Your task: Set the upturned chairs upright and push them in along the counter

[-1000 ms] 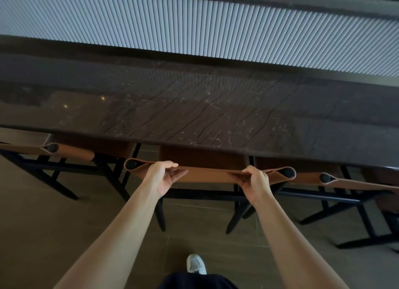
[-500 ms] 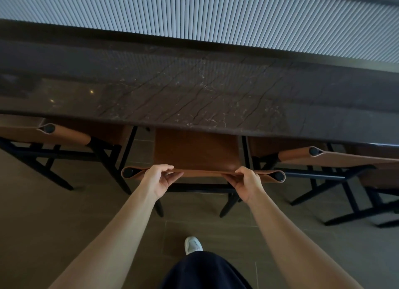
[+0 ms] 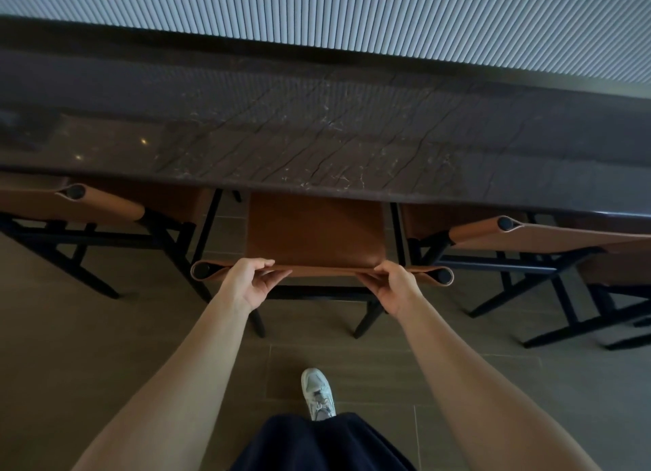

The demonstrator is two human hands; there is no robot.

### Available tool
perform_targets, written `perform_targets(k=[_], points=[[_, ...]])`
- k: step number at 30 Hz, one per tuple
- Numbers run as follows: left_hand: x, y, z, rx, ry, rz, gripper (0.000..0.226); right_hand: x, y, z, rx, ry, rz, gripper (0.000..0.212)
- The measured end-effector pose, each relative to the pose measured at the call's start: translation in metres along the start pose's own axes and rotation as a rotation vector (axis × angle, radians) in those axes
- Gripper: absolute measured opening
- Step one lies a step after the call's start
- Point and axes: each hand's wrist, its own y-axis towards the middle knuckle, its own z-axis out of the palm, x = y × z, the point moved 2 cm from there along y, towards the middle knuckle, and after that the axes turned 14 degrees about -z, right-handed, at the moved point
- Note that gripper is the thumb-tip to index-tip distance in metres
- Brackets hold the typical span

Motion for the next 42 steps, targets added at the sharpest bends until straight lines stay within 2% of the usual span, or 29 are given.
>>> perform_targets(k=[6, 12, 17, 20, 23, 27, 33, 42], points=[[0.002, -0.005, -0.001, -0.015, 0.016, 0.009, 0.044, -0.001, -0.002, -0.006, 0.013, -0.084, 0.013, 0.017], [0.008, -0.015, 0.001, -0.075, 0.132, 0.01, 0.034, -0.002, -0.008, -0.005, 0.025, -0.159, 0.032, 0.014], [0.012, -0.029, 0.001, -0.055, 0.097, 0.049, 0.033, -0.004, -0.012, -0.002, 0.065, -0.182, 0.034, 0.026], [0.015, -0.043, -0.007, -0.04, 0.122, 0.085, 0.033, -0.007, -0.021, 0.001, 0.089, -0.198, 0.03, 0.025], [0.017, -0.059, -0.018, -0.054, 0.204, 0.175, 0.03, -0.008, -0.035, 0.008, 0.146, -0.229, 0.02, 0.02], [0.024, -0.09, -0.04, -0.042, 0.27, 0.296, 0.036, -0.014, -0.062, 0.016, 0.237, -0.273, 0.0, 0.02], [0.047, -0.151, -0.091, -0.018, 0.187, 0.463, 0.033, -0.039, -0.127, 0.025, 0.457, -0.333, -0.09, 0.038], [0.092, -0.242, -0.204, -0.063, 0.06, 0.608, 0.031, -0.099, -0.256, 0.043, 0.749, -0.47, -0.144, 0.038]])
